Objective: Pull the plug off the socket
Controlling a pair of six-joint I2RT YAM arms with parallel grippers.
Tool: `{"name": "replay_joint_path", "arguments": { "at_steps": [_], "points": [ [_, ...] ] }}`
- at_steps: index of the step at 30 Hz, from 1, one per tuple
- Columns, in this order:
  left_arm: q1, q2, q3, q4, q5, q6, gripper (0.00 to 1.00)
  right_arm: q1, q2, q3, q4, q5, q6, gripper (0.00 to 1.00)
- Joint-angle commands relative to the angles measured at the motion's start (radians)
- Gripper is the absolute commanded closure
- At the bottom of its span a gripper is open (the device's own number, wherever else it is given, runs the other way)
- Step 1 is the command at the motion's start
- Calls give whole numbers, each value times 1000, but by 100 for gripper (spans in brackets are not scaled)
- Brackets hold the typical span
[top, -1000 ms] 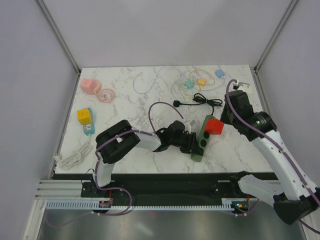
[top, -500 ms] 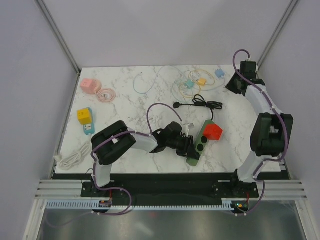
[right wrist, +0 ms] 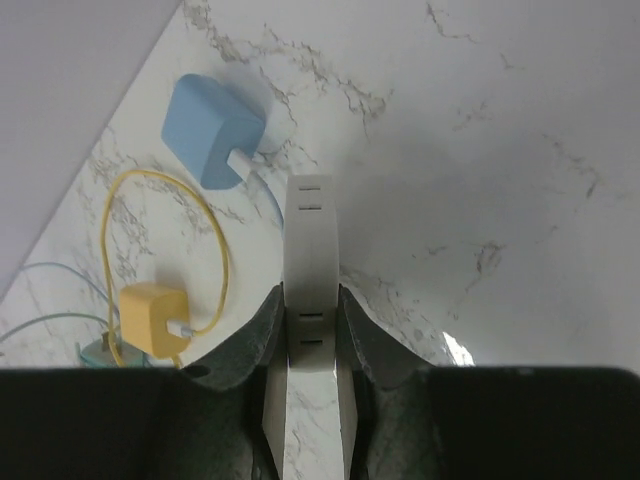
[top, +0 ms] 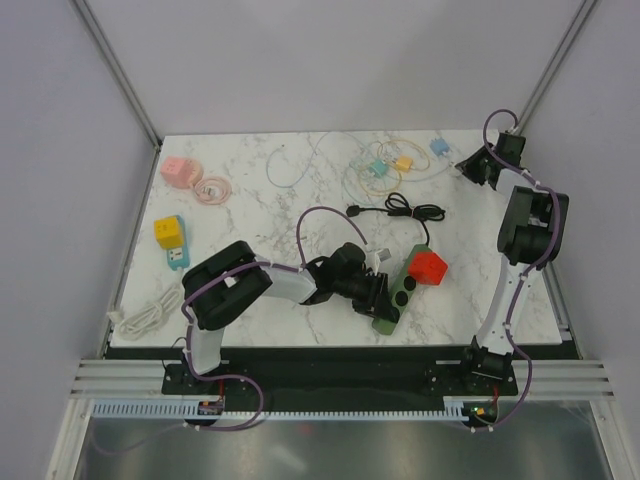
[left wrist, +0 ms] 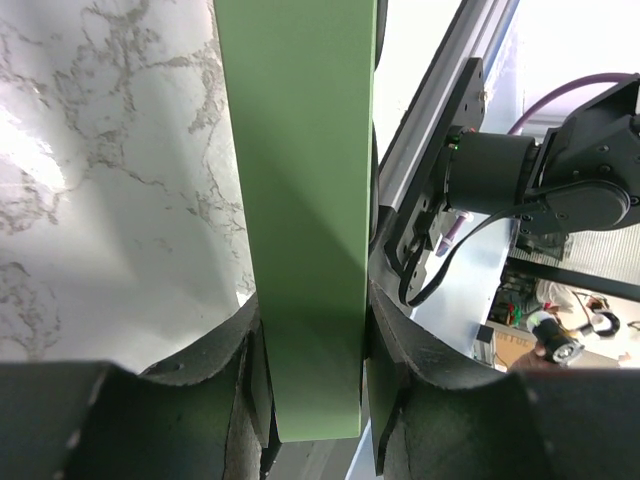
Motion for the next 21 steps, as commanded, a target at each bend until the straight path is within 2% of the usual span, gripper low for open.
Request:
{"name": "replay_joint_path", "arguments": {
  "at_steps": [1,2,3,4,5,6,10,13,16,21],
  "points": [
    [-1,-2,17,-13,61,25,98,-17,52,53,102,-59,54,79],
    [-2,-2,16,-13,62,23,98,-20,57,55,97,-54,58,70],
    [-1,-3,12,-13,59,20,98,-25,57,58,87,-46,55,50],
    [-1,-5,11,-13,59,17,98,-25,54,62,53,-18,50,37],
    [-2,-8,11,-12,59,16,98,-26,51,67,9,-5,45,14],
    [-2,-11,5,-12,57,16,98,-26,34,79,-27,13,30,4],
    [-1,-14,5,-21,51,6,98,-22,-61,75,-232,111,-11,2],
    [-5,-16,15,-36,56,3,98,9,-185,32,-347,248,-75,2],
    [-15,-19,14,-52,41,0,98,56,-340,-91,-363,334,-111,2],
    [-28,-29,-1,-67,11,-18,98,112,-554,-298,-375,330,-152,2]
  ]
}}
